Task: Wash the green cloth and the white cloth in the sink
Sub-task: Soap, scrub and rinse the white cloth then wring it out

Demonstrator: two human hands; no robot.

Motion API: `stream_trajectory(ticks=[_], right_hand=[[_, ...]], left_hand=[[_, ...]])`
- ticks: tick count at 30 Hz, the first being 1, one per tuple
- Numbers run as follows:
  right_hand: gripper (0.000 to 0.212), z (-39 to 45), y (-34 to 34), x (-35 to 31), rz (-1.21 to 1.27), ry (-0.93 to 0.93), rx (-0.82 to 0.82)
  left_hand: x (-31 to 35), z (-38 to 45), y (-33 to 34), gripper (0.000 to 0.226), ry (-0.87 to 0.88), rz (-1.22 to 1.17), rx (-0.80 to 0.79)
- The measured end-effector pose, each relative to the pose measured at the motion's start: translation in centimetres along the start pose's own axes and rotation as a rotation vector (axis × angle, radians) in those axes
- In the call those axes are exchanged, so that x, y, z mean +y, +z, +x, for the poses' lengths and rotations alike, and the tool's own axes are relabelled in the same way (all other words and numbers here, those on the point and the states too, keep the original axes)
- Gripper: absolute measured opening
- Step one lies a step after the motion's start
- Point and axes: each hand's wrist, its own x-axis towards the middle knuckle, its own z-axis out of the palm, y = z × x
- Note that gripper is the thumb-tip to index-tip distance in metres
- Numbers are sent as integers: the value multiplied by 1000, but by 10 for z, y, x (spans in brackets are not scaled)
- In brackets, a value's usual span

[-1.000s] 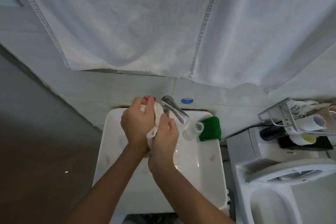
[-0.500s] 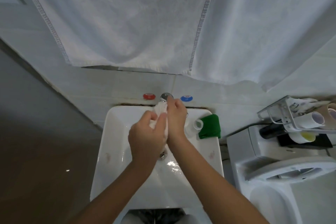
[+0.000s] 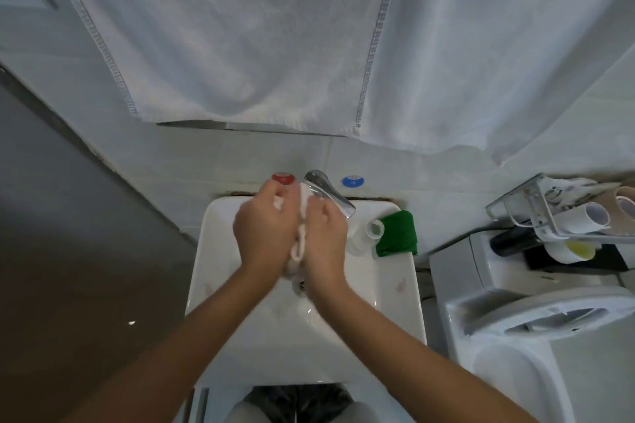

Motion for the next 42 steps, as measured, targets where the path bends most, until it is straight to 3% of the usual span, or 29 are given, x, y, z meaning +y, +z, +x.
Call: stream_trajectory(ticks=[2,6,8,12,17,22,27,32,38,42], right_hand=[[29,-21,0,4,27,-29,-40],[33,26,-9,-10,16,-31,157],[31,28,-7,-7,48,13,171],[28,-6,4,11,95,82,50],[22,42,-5,-1,-32,38,83],[23,0,-8,16,-77,29,-103],[23,45,-13,0,-139,11,12],[24,5,-14,13,-99,16,-212],[20,22,-46,-7,62,62,-208],[28,28,-58,-14,-38,72,-320]], left_hand=[[-1,6,-2,24,-50,-8,0],[7,-35,7,24,12,-41,5],[8,-32,9,24,-5,-72,22],[5,1,8,22,-86,-58,44],[5,-29,15,28,-131,-42,-32],[-6,2,6,27,-189,-47,57],[3,-30,14,26,-94,-44,-51],[-14,6,4,24,-144,-104,78],[-22,1,-7,19,-107,-233,-206],[-13,3,-15,52,-90,-245,-462]])
